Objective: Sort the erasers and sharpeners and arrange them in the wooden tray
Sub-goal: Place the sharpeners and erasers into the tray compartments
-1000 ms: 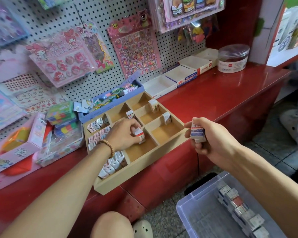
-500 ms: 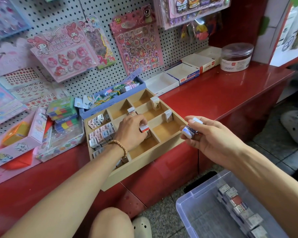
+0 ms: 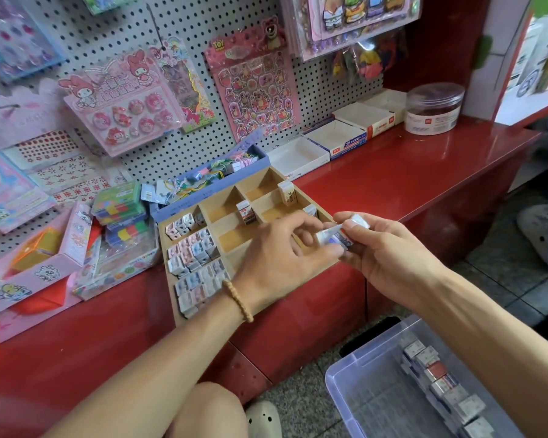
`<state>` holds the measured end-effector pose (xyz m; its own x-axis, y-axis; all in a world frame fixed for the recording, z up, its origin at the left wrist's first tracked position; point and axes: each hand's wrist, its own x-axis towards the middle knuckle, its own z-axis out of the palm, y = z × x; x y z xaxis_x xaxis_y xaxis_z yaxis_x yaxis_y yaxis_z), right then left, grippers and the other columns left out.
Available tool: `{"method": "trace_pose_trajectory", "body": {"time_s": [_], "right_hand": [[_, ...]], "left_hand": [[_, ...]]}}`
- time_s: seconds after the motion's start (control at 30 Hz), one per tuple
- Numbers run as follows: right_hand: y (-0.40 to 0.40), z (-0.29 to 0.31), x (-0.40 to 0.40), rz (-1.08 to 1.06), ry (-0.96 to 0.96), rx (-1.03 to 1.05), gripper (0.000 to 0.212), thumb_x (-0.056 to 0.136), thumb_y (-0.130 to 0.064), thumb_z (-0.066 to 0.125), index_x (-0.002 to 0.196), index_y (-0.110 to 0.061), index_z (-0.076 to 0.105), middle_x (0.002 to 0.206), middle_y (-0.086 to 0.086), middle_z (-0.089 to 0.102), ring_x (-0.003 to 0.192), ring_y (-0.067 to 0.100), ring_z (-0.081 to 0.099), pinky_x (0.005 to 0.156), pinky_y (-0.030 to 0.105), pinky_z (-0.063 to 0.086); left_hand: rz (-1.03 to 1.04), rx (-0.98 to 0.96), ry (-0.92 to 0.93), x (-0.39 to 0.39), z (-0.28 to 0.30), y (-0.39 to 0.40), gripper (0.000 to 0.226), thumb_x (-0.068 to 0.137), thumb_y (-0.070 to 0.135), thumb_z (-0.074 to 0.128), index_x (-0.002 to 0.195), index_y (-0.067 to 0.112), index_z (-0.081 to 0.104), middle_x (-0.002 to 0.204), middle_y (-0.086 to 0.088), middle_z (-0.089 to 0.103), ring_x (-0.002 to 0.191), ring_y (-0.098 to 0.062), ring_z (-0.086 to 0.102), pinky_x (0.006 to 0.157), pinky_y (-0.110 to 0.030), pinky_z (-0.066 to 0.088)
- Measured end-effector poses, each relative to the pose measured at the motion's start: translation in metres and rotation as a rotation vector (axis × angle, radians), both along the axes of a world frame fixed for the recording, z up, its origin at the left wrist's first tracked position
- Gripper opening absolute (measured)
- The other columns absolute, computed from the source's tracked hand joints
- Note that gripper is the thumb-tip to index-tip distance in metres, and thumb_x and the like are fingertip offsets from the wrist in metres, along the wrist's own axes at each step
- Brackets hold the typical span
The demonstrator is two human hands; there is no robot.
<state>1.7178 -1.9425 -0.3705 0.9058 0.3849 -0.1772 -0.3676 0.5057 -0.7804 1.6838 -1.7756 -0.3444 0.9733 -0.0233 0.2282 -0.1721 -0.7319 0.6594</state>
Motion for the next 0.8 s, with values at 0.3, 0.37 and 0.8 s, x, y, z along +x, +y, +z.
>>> {"method": "trace_pose_trajectory", "body": {"time_s": [0.3,0.37,0.8], "right_hand": [[0.002,-0.002,-0.003,-0.040,-0.002,-0.098,0.018,0.097,-0.006,0.059,0.100,0.008,0.069,0.097,0.020,0.075,0.076,0.016,0.072,0.070,0.021,0.060],[0.003,-0.001,-0.001,-0.026,-0.014,-0.113,0.017,0.097,-0.002,0.058,0.105,0.008,0.069,0.102,0.019,0.075,0.082,0.015,0.072,0.075,0.021,0.060],[0.011,-0.005,0.010,-0.200,-0.003,-0.249,0.014,0.087,0.009,0.067,0.094,-0.003,0.065,0.097,0.019,0.072,0.076,0.024,0.073,0.068,0.025,0.061]], "left_hand": [[0.110,-0.345,0.211,0.013,-0.006,-0.012,0.021,0.069,0.016,0.084,0.084,0.023,0.072,0.069,0.006,0.066,0.066,-0.014,0.064,0.070,-0.035,0.056],[0.123,-0.505,0.283,0.016,-0.002,-0.010,0.021,0.070,0.005,0.083,0.083,0.017,0.073,0.071,0.001,0.068,0.071,-0.018,0.067,0.078,-0.040,0.059],[0.373,-0.432,0.140,0.053,0.028,0.059,0.019,0.087,-0.003,0.068,0.097,0.013,0.070,0.087,-0.005,0.071,0.067,-0.011,0.063,0.059,-0.020,0.055]]}}
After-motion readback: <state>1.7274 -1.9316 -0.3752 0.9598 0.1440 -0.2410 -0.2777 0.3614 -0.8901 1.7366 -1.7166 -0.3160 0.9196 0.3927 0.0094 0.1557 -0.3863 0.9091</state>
